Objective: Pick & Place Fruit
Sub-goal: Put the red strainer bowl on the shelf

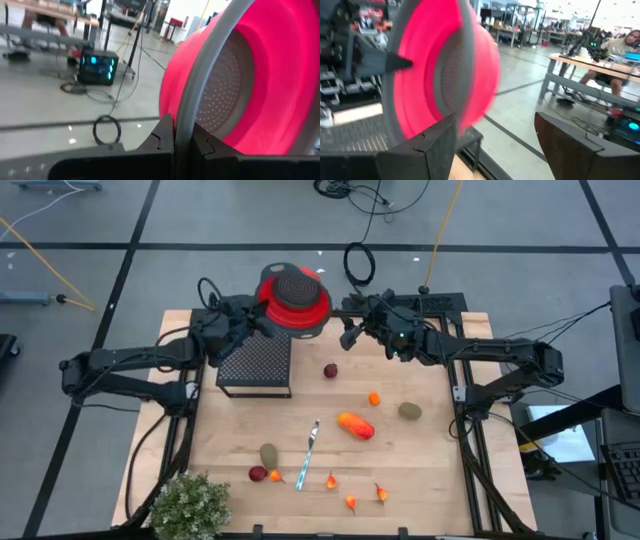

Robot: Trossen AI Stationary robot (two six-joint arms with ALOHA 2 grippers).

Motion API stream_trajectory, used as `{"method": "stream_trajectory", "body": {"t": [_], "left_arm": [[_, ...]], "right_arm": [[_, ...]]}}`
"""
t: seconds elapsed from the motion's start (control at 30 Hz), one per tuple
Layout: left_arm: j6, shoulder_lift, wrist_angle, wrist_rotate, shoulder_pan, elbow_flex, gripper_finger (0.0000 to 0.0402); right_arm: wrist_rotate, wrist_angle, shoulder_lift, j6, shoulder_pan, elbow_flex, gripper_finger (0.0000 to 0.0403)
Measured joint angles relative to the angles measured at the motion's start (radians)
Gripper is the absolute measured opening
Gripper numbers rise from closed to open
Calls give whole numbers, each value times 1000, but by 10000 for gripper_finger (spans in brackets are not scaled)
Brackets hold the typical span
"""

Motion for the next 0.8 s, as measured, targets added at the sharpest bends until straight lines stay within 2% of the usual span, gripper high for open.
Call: {"method": "stream_trajectory", "body": {"t": [0.23,0.33,0.53,0.8], "left_arm": [[-191,-29,-98,133,56,3,2],[-248,-27,-208,188,80,42,2],[-326,1,-535,229,115,212,2],[-458,27,-873,325,174,399,2]], "right_arm": [[-5,-211,-57,1,-19,0,247],[-15,-314,-66,10,-44,0,243],[-199,-409,-65,64,-118,-4,212],[-434,-246,-100,61,-191,-136,110]]}}
